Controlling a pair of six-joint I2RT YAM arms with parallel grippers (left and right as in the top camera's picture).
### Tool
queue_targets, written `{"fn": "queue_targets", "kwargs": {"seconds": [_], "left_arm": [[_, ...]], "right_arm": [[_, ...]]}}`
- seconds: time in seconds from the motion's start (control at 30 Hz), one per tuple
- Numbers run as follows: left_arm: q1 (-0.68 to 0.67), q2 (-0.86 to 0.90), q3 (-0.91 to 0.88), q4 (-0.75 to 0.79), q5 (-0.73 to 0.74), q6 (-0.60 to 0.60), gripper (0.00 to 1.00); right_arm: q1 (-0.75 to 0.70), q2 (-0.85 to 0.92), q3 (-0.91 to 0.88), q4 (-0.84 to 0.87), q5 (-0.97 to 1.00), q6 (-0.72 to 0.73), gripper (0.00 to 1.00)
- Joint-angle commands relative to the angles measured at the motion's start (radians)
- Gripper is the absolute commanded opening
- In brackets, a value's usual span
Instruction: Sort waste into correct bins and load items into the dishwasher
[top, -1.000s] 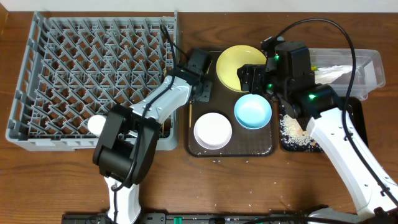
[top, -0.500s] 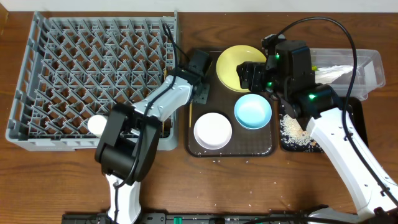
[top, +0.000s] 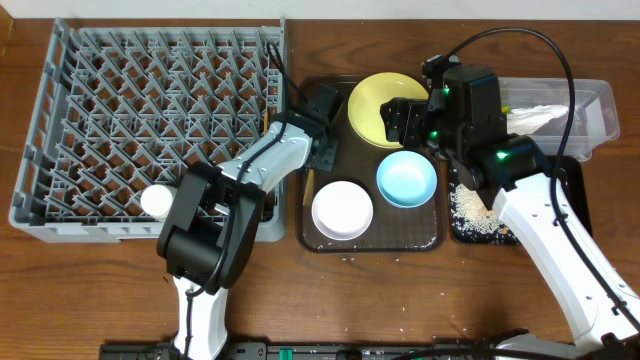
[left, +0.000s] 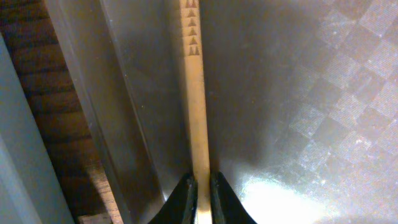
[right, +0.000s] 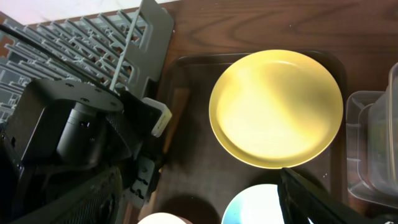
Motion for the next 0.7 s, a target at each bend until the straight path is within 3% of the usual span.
{"fn": "queue_targets", "kwargs": {"seconds": [0.0, 0.3, 0.67], "left_arm": [[0.008, 0.033, 0.0, -0.023, -0.025, 0.03, 0.08], [0.007, -0.028, 0.047, -0.09, -0.005, 0.033, 0.08], [0.008, -0.347, 0.076, -0.141, -0.004, 0.032, 0.08]], "right_arm": [[0.005, 0.005, 0.003, 0.003, -0.008, 0.013, 0.78], [0.005, 0.005, 0.003, 0.002, -0.021, 0.013, 0.77], [0.005, 0.005, 0.003, 0.002, -0.035, 0.014, 0.76]]}}
